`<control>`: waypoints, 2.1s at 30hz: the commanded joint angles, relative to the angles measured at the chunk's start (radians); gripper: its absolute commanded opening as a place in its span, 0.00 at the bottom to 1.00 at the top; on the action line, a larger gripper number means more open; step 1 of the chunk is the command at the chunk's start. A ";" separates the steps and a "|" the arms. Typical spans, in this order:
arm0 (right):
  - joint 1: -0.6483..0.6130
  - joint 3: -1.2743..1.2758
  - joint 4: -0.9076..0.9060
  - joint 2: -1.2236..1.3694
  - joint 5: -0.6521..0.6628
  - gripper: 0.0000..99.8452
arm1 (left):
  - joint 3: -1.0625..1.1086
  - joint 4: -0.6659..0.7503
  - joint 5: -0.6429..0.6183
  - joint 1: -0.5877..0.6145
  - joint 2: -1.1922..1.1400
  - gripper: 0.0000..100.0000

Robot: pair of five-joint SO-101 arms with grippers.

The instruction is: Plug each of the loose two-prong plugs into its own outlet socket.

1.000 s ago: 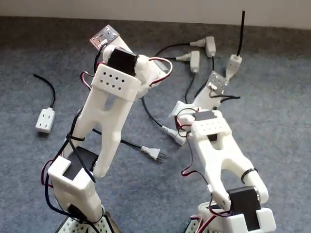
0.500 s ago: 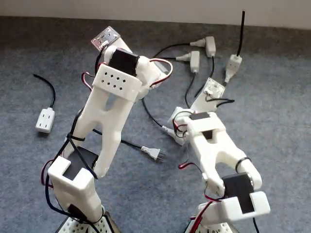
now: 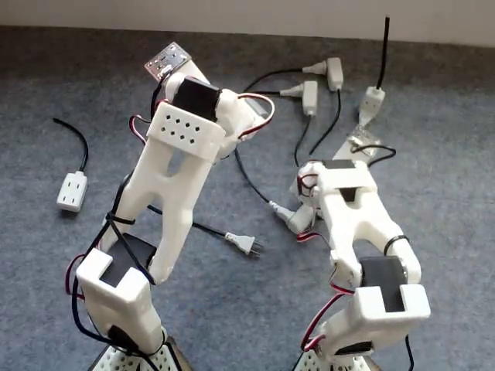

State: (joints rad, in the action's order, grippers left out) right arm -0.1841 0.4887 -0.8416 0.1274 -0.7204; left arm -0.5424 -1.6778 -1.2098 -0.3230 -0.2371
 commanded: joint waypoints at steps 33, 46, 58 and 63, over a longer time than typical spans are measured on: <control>0.245 -1.863 0.111 0.926 0.497 0.11 | 0.274 0.287 -0.002 0.015 0.051 0.33; 0.216 -1.975 0.122 1.072 0.589 0.36 | 0.275 0.287 -0.002 0.015 0.050 0.33; 0.186 -2.265 -0.423 0.831 0.282 0.36 | 0.288 0.351 -0.002 0.010 0.039 0.33; 0.102 -2.265 -0.648 0.682 0.278 0.36 | 0.285 0.353 -0.002 0.051 0.033 0.33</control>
State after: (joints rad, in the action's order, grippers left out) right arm -0.0215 -1.6441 -1.3679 0.9544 -0.4457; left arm -0.2478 -1.3418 -1.2098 -0.3107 -0.2371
